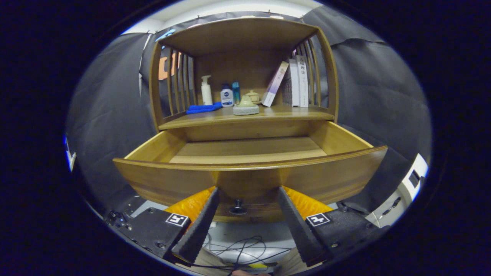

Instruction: Pull open the drawer, take out the items inside it, and place them on the countertop above the cabinet.

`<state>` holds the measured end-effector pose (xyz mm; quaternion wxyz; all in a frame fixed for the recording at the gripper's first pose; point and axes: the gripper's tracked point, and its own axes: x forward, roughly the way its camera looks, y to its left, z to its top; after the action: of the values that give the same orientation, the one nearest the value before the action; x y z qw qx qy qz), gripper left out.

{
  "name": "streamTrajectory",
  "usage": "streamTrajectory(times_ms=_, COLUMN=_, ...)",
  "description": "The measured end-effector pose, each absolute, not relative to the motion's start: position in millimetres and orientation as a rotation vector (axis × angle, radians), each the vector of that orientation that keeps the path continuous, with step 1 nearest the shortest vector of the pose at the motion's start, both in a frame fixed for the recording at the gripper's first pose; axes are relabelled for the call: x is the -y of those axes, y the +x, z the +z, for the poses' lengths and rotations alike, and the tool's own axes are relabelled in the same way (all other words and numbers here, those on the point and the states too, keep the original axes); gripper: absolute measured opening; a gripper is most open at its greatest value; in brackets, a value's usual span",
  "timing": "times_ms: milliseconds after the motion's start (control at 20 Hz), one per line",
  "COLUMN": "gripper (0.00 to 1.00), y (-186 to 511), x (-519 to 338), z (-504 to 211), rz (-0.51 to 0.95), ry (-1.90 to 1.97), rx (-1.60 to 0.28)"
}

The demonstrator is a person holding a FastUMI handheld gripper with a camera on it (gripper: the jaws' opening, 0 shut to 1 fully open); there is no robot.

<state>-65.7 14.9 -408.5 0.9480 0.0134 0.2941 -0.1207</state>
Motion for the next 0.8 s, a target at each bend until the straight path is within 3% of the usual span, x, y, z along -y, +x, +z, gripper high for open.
streamTrajectory(times_ms=800, gripper=0.97, y=4, x=-10, z=-408, rz=-0.241, ry=0.068, rx=-0.597)
